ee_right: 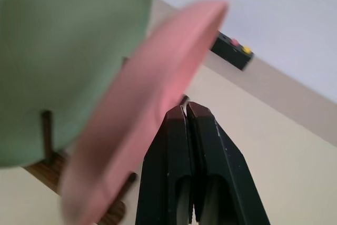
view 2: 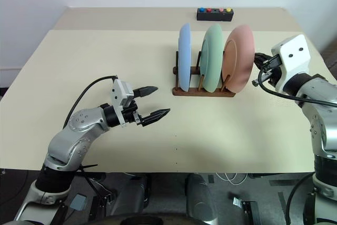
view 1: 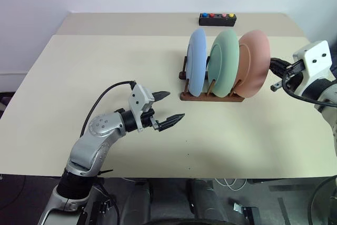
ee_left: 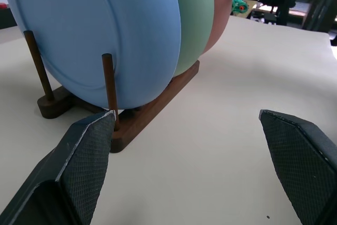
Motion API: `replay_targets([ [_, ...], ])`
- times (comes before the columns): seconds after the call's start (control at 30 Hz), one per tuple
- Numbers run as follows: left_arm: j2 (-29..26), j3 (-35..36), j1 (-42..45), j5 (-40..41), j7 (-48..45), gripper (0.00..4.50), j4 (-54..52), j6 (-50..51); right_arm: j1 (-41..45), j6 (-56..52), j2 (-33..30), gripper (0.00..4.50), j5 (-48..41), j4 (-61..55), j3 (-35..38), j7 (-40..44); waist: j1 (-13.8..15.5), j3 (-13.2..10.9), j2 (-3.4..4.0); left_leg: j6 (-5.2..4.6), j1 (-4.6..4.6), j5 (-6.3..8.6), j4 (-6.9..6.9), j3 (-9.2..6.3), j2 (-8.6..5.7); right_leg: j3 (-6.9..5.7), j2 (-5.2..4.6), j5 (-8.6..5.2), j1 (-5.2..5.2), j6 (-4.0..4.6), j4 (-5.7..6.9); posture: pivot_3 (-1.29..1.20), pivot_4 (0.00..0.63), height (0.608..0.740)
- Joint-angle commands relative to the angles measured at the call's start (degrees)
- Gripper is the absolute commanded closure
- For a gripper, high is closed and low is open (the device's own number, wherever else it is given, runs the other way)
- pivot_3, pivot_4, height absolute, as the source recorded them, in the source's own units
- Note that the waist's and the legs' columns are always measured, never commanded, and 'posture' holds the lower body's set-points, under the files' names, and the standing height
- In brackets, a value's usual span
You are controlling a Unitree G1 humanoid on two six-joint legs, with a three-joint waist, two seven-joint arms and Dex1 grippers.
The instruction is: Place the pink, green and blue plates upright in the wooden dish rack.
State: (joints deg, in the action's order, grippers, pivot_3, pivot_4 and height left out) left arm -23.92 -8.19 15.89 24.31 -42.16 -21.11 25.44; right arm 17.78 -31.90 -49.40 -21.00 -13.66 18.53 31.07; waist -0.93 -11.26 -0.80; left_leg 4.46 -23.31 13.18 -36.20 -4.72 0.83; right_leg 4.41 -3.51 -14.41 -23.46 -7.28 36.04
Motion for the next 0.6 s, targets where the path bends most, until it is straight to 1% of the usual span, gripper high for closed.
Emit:
replay_targets([
  [0.03,0.5,0.6,0.2,-0.8,0.8,0.00,-1.3,-2.2,1.5,2.2,1.3,4.47,0.7,2.8,4.1,-2.5,0.0,0.0,0.00,0.00,0.00,0.00,0.00,0.00,0.00,0.00,0.00,0.00,0.00,0.00,0.00,0.00,0.150,0.730],
  [0.13,0.5,2.2,0.1,-3.6,3.3,0.00,1.6,-4.5,-2.5,7.8,2.7,4.47,1.3,7.8,6.8,-0.8,0.3,0.0,-0.02,0.00,0.00,0.00,0.01,0.00,0.00,0.00,0.00,0.00,0.00,-0.01,0.00,0.00,0.150,0.730],
  [0.27,-0.4,6.3,-0.6,-8.0,8.1,0.00,9.2,-8.9,-6.6,14.5,5.1,4.47,1.7,16.6,10.0,-0.7,0.1,0.0,-0.04,0.00,0.03,0.00,0.01,-0.01,0.00,-0.01,0.00,0.01,0.06,-0.03,-0.02,0.00,0.150,0.730],
  [0.37,-0.3,8.7,-1.5,-8.4,8.9,0.00,12.0,-11.7,-7.9,18.3,6.9,4.47,1.3,19.7,9.8,0.5,-0.5,0.0,0.03,0.00,0.09,0.00,0.05,0.02,0.00,0.01,0.00,0.02,0.05,-0.04,0.03,0.00,0.150,0.730],
  [0.47,-0.9,11.1,-4.0,-7.8,8.4,0.00,13.6,-13.1,-9.1,22.7,10.4,4.47,-0.2,24.3,9.8,2.7,-0.8,0.0,0.03,0.00,0.15,0.00,0.08,0.03,0.01,0.01,0.02,0.06,0.06,-0.12,0.07,0.00,0.150,0.730],
  [0.6,-0.9,12.2,-6.5,-8.3,8.8,0.00,14.3,-14.7,-8.8,26.3,11.8,4.47,-0.8,29.8,9.5,5.7,-1.0,0.0,0.04,0.00,0.13,0.00,0.07,0.02,0.00,0.01,0.00,0.09,0.08,-0.19,0.05,0.00,0.150,0.730],
])
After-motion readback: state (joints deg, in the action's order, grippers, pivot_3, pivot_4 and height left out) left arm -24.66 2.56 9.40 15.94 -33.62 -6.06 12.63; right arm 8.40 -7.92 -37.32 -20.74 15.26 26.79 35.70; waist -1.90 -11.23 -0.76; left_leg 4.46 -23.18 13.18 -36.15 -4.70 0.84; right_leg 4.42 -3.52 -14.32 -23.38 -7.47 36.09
